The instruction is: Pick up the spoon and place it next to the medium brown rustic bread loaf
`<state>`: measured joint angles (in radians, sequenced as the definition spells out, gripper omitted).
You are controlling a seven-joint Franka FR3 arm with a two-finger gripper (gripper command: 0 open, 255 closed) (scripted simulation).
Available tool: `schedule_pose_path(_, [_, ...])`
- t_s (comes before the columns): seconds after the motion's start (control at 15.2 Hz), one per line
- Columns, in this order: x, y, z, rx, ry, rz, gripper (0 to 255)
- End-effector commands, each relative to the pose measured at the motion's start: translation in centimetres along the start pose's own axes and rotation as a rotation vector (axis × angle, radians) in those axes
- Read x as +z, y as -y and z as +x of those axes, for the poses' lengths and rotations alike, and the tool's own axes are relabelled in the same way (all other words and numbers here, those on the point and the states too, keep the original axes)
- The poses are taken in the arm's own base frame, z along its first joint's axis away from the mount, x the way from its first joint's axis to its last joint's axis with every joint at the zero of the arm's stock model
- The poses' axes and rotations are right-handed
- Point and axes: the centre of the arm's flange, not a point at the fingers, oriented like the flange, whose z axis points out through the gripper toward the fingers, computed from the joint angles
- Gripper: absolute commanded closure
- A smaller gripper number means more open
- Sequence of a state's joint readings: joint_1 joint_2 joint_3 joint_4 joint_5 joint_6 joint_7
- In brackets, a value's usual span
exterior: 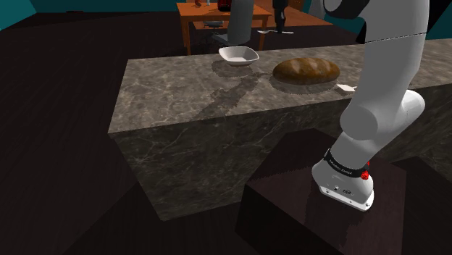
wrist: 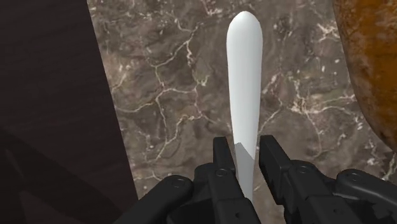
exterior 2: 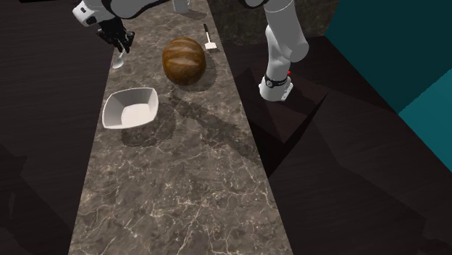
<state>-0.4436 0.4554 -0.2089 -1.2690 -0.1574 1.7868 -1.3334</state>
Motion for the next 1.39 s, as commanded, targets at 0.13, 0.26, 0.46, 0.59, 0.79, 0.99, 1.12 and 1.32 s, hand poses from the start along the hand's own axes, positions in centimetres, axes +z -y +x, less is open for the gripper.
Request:
schedule_pose_path(0.13, [2.0, -0.1, 0.1, -0.001, 0.0, -0.001, 255])
schedule_pose_path(0.26, [3.0, 0.1, 0.4, -0.001, 0.0, -0.001, 255])
schedule_pose_path(0.46, [4.5, 0.3, 0.7, -0.001, 0.0, -0.001, 255])
schedule_pose_path(0.59, [5.5, 0.4, 1.0, -0.001, 0.0, -0.001, 255])
schedule_pose_path(0.79, [7.1, 0.6, 1.3, -0.001, 0.0, -0.001, 255])
schedule_pose_path(0.99, [8.6, 0.8, 1.7, -0.001, 0.0, -0.001, 255])
schedule_pose_path(1.12, [9.6, 0.9, 1.9, -0.001, 0.0, -0.001, 255])
schedule_pose_path(1.32, [11.2, 1.1, 2.3, -0.001, 0.0, -0.001, 255])
